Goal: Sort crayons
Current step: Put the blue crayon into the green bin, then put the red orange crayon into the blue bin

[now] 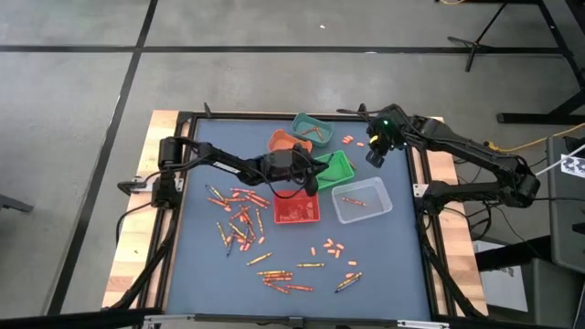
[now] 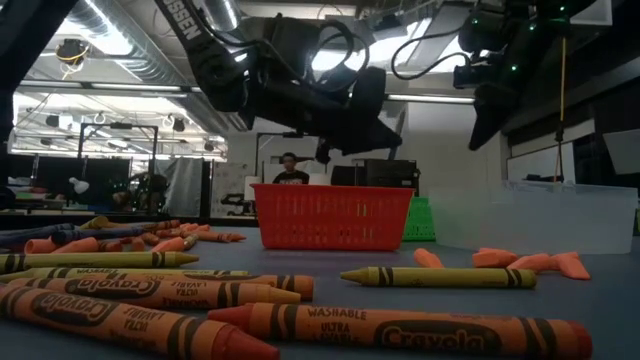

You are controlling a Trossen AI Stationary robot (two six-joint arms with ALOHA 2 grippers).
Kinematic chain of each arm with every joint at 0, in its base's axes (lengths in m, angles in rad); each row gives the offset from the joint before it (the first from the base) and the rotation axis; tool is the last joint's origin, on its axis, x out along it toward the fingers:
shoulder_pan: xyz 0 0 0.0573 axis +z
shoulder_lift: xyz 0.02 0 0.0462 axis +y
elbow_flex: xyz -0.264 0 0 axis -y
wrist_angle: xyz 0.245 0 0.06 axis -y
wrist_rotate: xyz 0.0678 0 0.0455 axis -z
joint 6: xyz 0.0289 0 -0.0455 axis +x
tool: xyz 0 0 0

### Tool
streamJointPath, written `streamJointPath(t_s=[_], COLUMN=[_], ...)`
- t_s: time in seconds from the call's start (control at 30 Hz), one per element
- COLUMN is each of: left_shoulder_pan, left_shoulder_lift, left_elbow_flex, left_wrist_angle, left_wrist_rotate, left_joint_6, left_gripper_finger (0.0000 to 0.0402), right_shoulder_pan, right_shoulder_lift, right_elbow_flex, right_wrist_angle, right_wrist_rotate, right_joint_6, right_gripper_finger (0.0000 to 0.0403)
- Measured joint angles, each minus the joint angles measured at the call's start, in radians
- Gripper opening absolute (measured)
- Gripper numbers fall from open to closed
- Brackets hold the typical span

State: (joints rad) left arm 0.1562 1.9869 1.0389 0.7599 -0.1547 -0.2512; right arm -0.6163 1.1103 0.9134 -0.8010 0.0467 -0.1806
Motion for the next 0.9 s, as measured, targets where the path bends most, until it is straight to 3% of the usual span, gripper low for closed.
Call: streamJointPath(t_s=[0.17,0.3,0.57,0.9], left_shoulder_pan=[0.0,0.0,-0.001,-0.001], left_shoulder_lift=[0.001,0.0,0.0,0.0], left_elbow_flex=[0.0,0.0,0.0,0.0], left_wrist_angle=[-0.035,-0.038,-0.042,-0.043], left_wrist_rotate=[0.0,0.003,0.003,0.003], left_joint_6=[0.0,0.0,-0.001,-0.002], left_gripper_finger=[0.0071,0.0087,0.0091,0.0091], right_shoulder_pan=[0.0,0.0,0.0,0.0], right_shoulder_lift=[0.0,0.0,0.001,0.001], right_elbow_flex=[-0.001,-0.06,-0.251,-0.413], right_wrist_angle=[0.003,0.124,0.393,0.556], right_wrist_rotate=[-0.048,-0.048,-0.048,-0.058], right_joint_6=[0.004,0.068,0.079,0.071], right_gripper_finger=[0.0127,0.0127,0.0127,0.0127])
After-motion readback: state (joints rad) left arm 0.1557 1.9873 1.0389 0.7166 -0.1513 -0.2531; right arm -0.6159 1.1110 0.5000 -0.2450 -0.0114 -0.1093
